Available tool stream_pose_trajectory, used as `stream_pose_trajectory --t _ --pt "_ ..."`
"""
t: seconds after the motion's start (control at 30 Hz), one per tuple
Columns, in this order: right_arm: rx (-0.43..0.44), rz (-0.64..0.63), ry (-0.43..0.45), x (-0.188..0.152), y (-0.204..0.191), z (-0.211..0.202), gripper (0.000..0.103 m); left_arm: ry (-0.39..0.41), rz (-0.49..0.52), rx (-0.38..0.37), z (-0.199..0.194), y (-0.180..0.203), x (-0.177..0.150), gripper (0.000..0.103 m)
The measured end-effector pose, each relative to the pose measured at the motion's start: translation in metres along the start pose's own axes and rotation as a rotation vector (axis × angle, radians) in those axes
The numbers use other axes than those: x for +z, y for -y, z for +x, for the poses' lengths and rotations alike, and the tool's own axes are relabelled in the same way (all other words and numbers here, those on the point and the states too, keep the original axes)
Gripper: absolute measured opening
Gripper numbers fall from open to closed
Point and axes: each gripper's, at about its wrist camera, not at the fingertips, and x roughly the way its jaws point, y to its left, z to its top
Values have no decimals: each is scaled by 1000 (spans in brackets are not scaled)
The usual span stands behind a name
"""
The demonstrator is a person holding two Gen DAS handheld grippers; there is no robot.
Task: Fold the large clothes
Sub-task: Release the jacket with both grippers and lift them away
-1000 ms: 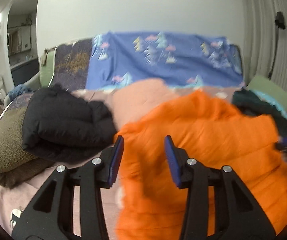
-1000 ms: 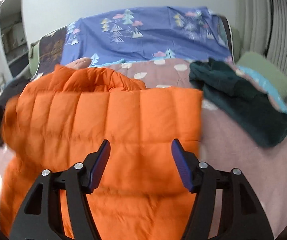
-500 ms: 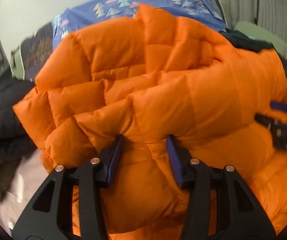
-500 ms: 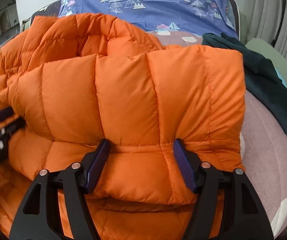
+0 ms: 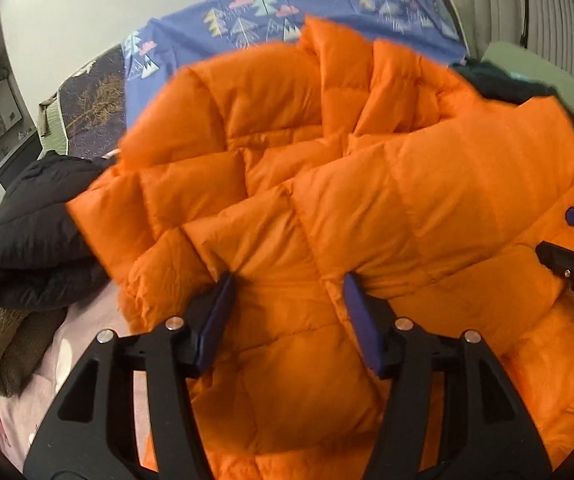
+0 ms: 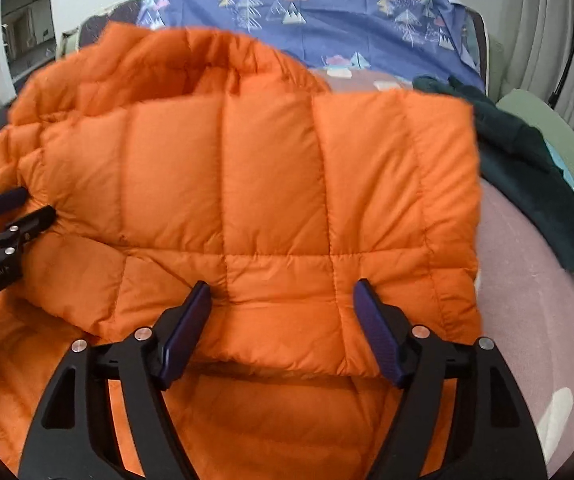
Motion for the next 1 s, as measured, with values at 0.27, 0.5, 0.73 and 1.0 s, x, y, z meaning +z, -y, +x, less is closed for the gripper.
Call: stream_pose_trajectory --t 0.27,0.5,0.73,1.0 --pt "45 113 73 -43 55 -83 75 117 -100 -51 -88 -48 -35 73" --pt "11 266 11 -104 94 -102 75 68 -171 -84 -114 -71 -84 74" --pt "54 288 21 -128 93 -120 75 38 -191 -91 -130 -73 -127 79" --pt "121 280 8 -151 80 -131 75 -28 -189 -143 -134 -72 -161 81"
